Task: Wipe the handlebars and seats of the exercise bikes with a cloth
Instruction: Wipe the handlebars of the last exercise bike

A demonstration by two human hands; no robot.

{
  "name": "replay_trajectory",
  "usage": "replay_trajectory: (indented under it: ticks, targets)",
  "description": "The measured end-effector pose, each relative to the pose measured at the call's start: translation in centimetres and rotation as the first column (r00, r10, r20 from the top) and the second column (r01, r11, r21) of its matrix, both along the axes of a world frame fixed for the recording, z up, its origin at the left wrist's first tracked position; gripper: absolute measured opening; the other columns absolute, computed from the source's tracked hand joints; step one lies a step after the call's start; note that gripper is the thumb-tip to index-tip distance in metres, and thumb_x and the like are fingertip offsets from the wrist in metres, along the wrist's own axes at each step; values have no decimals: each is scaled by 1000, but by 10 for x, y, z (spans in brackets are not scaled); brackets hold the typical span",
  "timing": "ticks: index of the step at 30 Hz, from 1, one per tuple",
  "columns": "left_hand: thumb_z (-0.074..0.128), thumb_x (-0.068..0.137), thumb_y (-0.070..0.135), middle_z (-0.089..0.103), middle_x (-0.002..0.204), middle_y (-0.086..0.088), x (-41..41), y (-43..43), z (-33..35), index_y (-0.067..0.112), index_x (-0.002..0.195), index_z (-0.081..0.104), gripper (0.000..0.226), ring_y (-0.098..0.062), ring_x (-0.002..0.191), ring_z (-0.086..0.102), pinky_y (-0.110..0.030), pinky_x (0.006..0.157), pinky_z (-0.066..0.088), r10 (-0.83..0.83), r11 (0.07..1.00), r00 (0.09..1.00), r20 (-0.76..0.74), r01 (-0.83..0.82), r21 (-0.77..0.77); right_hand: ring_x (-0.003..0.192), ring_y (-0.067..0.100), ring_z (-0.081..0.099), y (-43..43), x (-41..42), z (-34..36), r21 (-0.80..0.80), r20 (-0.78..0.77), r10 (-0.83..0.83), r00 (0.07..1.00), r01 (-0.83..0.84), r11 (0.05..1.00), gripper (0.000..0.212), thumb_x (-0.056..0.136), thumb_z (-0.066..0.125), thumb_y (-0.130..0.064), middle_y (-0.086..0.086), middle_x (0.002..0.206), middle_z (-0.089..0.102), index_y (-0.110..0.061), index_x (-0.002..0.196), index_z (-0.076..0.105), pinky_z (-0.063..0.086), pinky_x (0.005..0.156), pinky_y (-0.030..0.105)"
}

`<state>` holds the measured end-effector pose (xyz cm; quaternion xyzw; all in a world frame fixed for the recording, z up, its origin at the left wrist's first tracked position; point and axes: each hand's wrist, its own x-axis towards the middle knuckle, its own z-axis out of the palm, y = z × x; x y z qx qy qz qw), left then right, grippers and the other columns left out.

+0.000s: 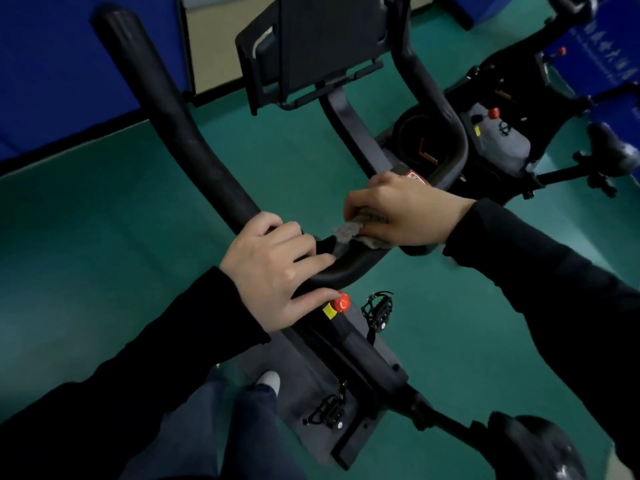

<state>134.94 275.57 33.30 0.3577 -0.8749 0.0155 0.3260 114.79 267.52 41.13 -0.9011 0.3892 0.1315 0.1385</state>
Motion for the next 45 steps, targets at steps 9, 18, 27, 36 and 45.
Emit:
replay_trajectory:
  ticks: [9, 18, 27, 36, 45]
  targets:
    - [54, 87, 52, 63, 71, 2, -2, 0, 3, 17, 92, 75, 41, -20, 66, 59, -35, 72, 39, 7, 999, 1000, 21, -8, 39, 79, 24, 58, -8, 4, 9, 132, -50, 95, 994, -87, 987, 15, 86, 59, -12, 7, 87, 68, -12, 100, 64, 47, 75, 36]
    - [59, 85, 50, 63, 71, 2, -1, 0, 3, 17, 91, 75, 37, -21, 64, 59, -37, 69, 43, 12, 999, 1000, 14, -13, 34, 80, 34, 58, 23, -28, 2, -195, 261, -3, 965, 56, 979, 20, 74, 61, 4, 13, 82, 67, -1, 93, 65, 45, 81, 41]
    - [58, 86, 50, 63, 71, 2, 0, 0, 3, 16, 90, 75, 38, -21, 64, 59, -36, 70, 38, 5, 1000, 999, 36, -5, -10, 99, 8, 53, 96, -7, -78, -232, 860, -265, 436, 797, 558, 21, 81, 61, 2, -8, 101, 60, -6, 101, 63, 45, 87, 41]
    - [60, 86, 49, 65, 71, 2, 0, -2, 1, 16, 90, 75, 37, -23, 65, 60, -36, 70, 37, -6, 998, 999, 47, 9, -57, 92, 10, 63, 104, 60, -106, 321, 940, -117, -322, 947, -25, 17, 87, 57, 0, 1, 96, 65, -6, 102, 61, 49, 84, 23]
    - [60, 87, 49, 66, 73, 1, 2, -3, -3, 17, 89, 74, 35, -25, 68, 61, -38, 71, 38, -10, 996, 998, 59, 15, -87, 73, -4, 55, 127, 63, -105, 510, 828, -278, -486, 860, 16, 10, 89, 61, -5, -14, 78, 59, -13, 89, 56, 44, 72, 16]
